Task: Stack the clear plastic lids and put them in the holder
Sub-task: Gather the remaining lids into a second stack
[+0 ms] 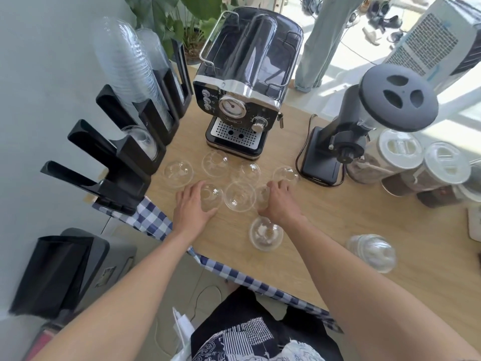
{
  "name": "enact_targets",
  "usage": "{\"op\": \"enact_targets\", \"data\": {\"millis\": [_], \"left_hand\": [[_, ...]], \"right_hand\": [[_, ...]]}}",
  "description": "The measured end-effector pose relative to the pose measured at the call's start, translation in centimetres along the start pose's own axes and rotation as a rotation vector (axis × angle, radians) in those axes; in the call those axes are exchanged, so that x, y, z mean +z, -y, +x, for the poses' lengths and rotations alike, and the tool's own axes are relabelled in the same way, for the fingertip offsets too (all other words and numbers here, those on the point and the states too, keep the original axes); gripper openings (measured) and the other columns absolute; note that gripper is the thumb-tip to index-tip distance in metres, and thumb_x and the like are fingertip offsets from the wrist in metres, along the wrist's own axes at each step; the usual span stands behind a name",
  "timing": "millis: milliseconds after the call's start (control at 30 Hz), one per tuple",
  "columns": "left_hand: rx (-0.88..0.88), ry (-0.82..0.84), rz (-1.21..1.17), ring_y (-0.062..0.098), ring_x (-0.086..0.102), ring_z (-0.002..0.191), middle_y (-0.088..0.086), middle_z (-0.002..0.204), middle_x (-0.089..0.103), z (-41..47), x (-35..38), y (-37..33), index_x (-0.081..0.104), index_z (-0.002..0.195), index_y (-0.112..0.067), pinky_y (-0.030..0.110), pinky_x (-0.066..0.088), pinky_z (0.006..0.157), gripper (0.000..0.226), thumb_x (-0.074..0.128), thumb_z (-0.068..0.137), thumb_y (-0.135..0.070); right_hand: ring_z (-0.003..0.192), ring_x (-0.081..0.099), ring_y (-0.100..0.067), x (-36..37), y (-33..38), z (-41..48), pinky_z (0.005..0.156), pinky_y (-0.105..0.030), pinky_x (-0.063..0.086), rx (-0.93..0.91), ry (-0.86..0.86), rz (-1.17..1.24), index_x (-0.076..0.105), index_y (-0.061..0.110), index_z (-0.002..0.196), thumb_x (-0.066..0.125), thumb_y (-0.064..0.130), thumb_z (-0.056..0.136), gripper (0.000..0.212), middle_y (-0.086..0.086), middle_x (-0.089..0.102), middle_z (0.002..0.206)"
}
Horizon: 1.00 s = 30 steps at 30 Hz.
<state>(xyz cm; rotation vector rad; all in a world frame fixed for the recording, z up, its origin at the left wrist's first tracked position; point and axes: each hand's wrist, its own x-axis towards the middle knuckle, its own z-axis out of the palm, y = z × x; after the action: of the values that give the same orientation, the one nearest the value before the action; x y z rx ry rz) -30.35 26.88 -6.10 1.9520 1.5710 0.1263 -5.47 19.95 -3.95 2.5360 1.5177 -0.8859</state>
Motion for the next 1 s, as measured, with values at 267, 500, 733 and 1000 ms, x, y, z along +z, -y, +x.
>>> {"op": "enact_targets", "data": {"millis": [267, 500, 733, 1000], "left_hand": [[-0.044, -0.04, -0.112, 0.029, 0.036, 0.156, 0.002, 0.169, 0.041, -2.4, -1.8, 0.2, 0.032, 0.172, -0.026, 0.054, 0.041, 0.127, 0.099, 0.086, 0.093, -0.047], [0.018, -0.09, -0.167, 0.021, 0.038, 0.156, 0.0, 0.167, 0.038, -4.1, -2.6, -1.4, 0.029, 0.173, -0.028, 0.05, 0.043, 0.122, 0.095, 0.079, 0.096, -0.056], [0.171, -0.004, -0.203, 0.011, 0.04, 0.152, -0.005, 0.167, 0.036, -5.7, -1.2, -3.7, 0.028, 0.174, -0.027, 0.041, 0.042, 0.121, 0.1, 0.08, 0.095, -0.058], [0.289, 0.144, -0.224, 0.003, 0.045, 0.145, -0.013, 0.16, 0.045, -7.6, 1.4, -4.7, 0.038, 0.166, -0.026, 0.038, 0.045, 0.125, 0.097, 0.09, 0.088, -0.052]], "right_hand": [[0.141, 0.043, -0.035, -2.1, -0.7, -1.4, 0.117, -0.049, 0.048, -0.052, -0.104, -0.011, 0.041, 0.013, 0.159, 0.091, 0.049, 0.084, 0.097, -0.014, 0.044, 0.154], [0.117, 0.063, -0.032, -2.7, -1.9, -5.9, 0.102, -0.05, 0.06, -0.128, -0.073, 0.079, 0.04, 0.015, 0.159, 0.095, 0.051, 0.078, 0.104, -0.008, 0.039, 0.15], [0.124, 0.061, -0.03, 0.9, -2.7, -10.0, 0.108, -0.052, 0.055, -0.179, -0.022, 0.022, 0.04, 0.019, 0.157, 0.091, 0.051, 0.08, 0.098, -0.008, 0.04, 0.148], [0.121, 0.061, -0.033, 3.6, -3.3, -10.7, 0.102, -0.05, 0.057, -0.147, -0.085, 0.145, 0.042, 0.025, 0.152, 0.087, 0.045, 0.084, 0.084, -0.004, 0.039, 0.147]]}}
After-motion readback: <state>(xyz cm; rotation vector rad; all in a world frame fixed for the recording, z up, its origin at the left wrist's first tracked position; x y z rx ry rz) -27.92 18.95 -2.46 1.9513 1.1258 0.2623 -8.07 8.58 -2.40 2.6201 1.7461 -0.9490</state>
